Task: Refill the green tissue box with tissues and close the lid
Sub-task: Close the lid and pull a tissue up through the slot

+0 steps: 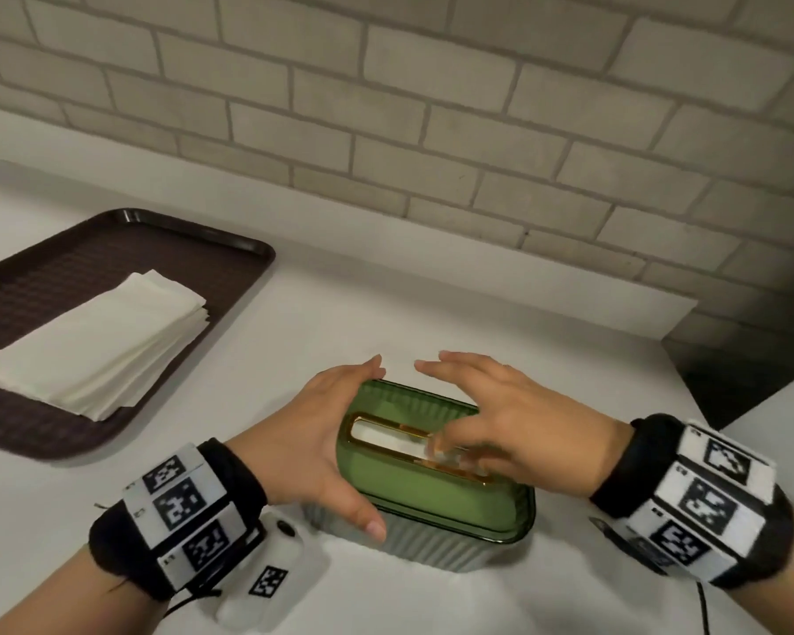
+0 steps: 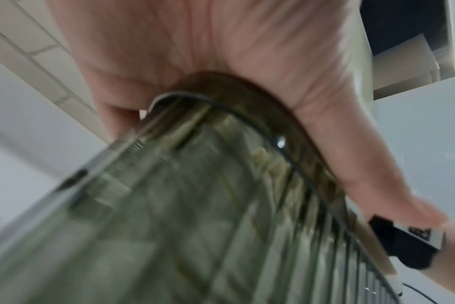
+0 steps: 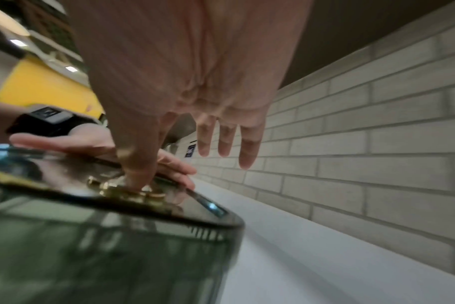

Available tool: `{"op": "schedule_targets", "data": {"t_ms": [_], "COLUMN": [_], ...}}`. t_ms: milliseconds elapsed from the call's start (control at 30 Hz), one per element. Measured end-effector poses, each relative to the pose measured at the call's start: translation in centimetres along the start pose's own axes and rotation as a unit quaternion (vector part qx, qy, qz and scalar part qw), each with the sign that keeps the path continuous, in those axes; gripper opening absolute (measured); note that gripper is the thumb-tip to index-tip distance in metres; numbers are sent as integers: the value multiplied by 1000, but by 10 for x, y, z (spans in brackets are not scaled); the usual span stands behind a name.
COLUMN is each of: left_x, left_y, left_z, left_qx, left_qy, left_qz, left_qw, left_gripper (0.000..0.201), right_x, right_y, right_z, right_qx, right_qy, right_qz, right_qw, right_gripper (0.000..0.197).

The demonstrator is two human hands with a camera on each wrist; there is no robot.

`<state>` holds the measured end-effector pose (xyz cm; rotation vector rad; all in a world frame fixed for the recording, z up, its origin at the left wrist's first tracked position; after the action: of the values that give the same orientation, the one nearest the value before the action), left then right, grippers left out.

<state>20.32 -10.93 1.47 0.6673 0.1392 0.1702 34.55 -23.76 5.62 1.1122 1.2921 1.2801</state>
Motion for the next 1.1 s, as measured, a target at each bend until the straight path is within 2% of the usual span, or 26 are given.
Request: {"op": "schedule_targets", "data": {"t_ms": [100, 267, 467, 567, 833, 1100], "left_x": [0, 1, 0, 0, 2, 2], "left_y": [0, 0, -3, -3, -3, -3], "left_z": [0, -7, -13, -14, -17, -18], "left_qx": [3, -30, -91, -97, -101, -107], "left_qy": [6, 23, 11, 3, -6, -14], "left_qz": [0, 8, 18, 18, 15, 23], "left_qw": [1000, 999, 996, 995, 995, 994], "left_gripper": [149, 151, 157, 157, 156, 156], "right_x": [23, 45, 53, 57, 64, 62], "right_y": [-3, 2, 3, -4, -13, -16], "right_z": [-8, -15, -22, -19, -19, -17], "right_qx": [-57, -79, -107, -113, -118, -95], "right_qy": [37, 44, 55, 55, 71, 86], "right_qz": [-57, -135, -175, -196, -133, -129], "right_qw": [996, 987, 977, 973, 982, 983], "right_gripper": [39, 68, 75, 71, 39, 29]}}
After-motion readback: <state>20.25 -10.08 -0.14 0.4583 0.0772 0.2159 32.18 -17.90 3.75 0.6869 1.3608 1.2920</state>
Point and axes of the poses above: each hand's wrist, its own x-axis towards the middle knuckle, its own y-axis out of the back of the hand, z = x × y, the point moved 4 cm from there along x, towards the middle knuckle, and after that the axes turned 4 degrees about -y, right-handed, at the moved point
